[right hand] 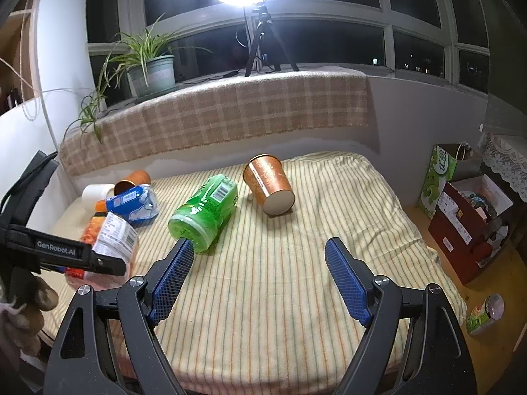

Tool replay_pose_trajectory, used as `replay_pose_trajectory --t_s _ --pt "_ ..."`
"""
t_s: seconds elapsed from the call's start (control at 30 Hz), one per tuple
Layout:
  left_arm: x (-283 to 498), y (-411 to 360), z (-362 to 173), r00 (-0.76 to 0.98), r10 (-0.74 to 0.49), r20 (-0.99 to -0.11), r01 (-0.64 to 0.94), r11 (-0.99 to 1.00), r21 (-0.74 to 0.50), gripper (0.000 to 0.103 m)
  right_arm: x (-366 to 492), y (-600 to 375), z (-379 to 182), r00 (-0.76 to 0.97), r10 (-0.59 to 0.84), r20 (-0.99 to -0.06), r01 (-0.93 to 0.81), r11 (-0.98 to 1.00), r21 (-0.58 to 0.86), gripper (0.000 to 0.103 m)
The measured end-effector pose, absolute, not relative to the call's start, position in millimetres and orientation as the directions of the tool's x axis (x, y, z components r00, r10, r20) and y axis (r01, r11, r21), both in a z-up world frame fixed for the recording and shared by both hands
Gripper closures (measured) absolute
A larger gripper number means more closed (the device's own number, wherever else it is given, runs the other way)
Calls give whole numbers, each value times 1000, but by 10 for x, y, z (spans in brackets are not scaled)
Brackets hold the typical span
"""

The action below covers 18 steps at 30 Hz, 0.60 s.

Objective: Flip cup upright
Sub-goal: 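Lift the lemon tea bottle with the left gripper toward the right gripper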

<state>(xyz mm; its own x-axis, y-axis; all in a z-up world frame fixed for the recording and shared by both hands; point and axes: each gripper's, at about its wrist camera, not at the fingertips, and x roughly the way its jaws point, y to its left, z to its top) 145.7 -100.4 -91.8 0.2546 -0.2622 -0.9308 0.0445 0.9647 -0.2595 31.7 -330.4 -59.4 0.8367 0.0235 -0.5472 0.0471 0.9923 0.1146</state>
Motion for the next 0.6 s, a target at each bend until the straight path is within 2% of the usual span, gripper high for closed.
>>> replay_pose_trajectory --t_s 0.6 --pt "1523 -1026 -1040 193 -347 -918 144 935 -324 13 427 -3226 -615 802 58 -594 48 986 161 21"
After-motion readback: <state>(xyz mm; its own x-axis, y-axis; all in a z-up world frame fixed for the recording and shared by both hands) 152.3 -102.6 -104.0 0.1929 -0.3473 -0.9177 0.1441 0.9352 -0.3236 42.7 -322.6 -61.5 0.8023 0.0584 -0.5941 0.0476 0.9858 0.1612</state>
